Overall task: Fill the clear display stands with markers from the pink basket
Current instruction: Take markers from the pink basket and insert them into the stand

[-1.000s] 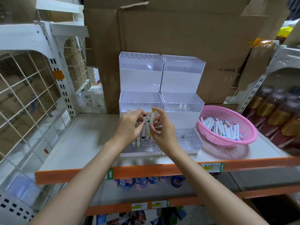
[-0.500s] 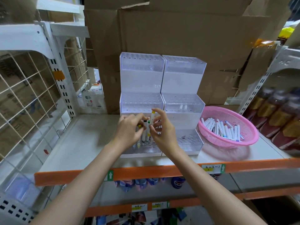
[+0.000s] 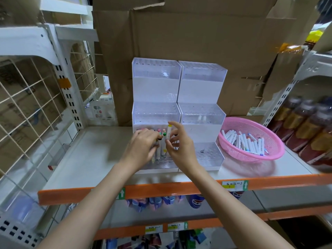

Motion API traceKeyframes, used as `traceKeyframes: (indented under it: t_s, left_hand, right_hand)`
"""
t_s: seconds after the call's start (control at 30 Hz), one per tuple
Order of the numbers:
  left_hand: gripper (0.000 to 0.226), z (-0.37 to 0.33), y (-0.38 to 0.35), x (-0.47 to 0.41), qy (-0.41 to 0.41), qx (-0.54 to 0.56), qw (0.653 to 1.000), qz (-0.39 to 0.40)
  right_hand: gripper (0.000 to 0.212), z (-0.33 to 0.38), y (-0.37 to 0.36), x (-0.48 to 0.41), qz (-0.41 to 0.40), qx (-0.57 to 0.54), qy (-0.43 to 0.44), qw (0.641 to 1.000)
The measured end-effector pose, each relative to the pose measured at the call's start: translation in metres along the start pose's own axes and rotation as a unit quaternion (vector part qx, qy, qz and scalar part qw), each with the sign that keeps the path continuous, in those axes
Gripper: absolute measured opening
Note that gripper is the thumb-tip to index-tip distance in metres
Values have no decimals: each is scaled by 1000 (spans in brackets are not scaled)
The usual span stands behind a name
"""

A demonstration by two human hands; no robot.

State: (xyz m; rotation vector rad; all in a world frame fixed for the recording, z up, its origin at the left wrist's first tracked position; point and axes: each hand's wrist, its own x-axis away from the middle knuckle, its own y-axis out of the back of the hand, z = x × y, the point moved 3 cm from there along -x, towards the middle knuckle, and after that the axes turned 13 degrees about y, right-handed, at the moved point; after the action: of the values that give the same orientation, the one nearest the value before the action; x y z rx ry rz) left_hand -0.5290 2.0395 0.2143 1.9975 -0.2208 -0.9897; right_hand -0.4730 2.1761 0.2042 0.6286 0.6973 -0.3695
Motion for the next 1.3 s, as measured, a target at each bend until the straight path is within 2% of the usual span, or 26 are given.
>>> traceKeyframes:
  t_s: [0.23, 0.43, 0.57, 0.7, 0.8, 1.03, 1.2, 1.3]
  left_hand:
    - [43, -1, 10, 7, -17, -18, 999, -24]
    - [46, 1, 9, 16, -1, 16, 1000, -21]
    - [42, 0, 9, 14, 8, 21, 1000, -15]
    - [36, -2, 11, 16, 16, 11, 1000, -16]
    - [46, 0, 10, 22, 14, -14, 1000, -7]
    - [44, 5, 16, 27, 20, -30, 999, -19]
    - [39, 4, 17, 25, 28, -14, 999, -30]
    - [39, 4, 16, 25, 28, -13, 999, -33]
  right_hand:
    - [55, -5, 3, 2, -5, 1, -6, 1000]
    - [56, -6, -1, 4, 5, 13, -6, 1000]
    - [56, -6, -2, 7, 10, 17, -8, 1000]
    - [46, -6, -2, 6, 24, 38, -9, 999]
    - [42, -6, -3, 5, 52, 77, -3, 996]
    - [48, -12, -10, 11, 83, 109, -15, 991]
    - [40, -12, -8, 8, 77, 104, -7, 992]
    - [42, -10, -10, 9, 87, 123, 7, 989]
